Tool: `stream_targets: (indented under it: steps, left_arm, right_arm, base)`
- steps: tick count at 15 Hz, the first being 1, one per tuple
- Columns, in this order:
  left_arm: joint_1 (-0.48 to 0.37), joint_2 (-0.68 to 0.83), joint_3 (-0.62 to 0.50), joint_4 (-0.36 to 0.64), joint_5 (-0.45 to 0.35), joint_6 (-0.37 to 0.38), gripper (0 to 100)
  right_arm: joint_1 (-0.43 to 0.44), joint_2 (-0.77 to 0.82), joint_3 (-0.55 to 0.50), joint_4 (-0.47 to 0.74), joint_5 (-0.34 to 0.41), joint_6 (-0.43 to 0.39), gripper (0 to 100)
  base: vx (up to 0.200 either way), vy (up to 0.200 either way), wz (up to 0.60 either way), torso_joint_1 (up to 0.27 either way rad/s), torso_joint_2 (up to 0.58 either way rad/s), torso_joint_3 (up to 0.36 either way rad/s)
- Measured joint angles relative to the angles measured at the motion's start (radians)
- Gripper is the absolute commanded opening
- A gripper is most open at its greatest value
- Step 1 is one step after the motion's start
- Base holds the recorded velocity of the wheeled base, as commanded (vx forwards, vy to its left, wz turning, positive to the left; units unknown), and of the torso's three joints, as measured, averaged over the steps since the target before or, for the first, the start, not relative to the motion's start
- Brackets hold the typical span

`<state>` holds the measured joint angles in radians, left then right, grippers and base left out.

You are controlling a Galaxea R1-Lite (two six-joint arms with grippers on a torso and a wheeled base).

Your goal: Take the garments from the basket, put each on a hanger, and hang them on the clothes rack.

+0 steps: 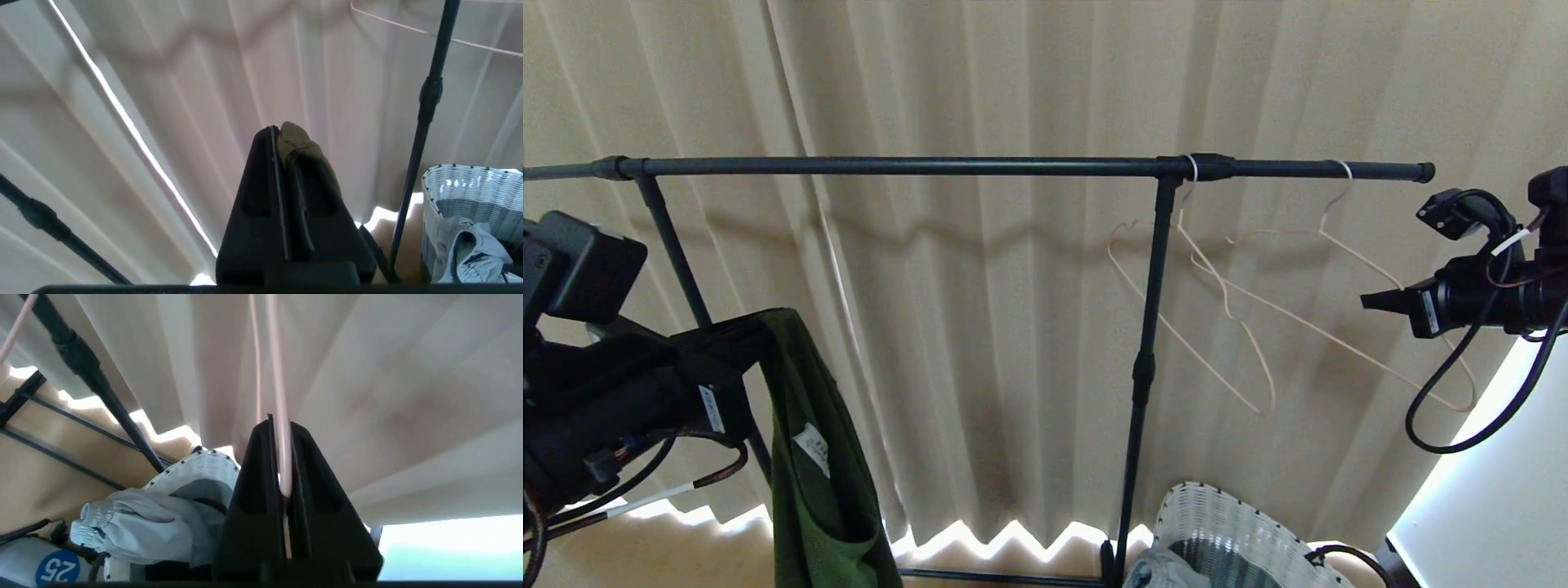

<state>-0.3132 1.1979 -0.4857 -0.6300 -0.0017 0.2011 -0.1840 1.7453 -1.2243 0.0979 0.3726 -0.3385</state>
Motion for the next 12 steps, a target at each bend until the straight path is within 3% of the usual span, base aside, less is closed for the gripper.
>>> stream_targets:
  steps: [7,12]
  left_arm:
    - [0.001,0.001,0.000,0.000,0.000,-0.001,0]
    - [0.001,0.005,0.002,0.000,0.000,-0.001,0]
  right_arm:
    - [-0.001,-0.011,0.006,0.003,0.038,0.010,0]
    - [-0.003,-0.072,0.021,-0.001,0.054,0.106,0]
  base:
    - [0.000,0.000,0.00,0.000,0.00,0.000]
    - [0.000,0.000,0.00,0.000,0.00,0.000]
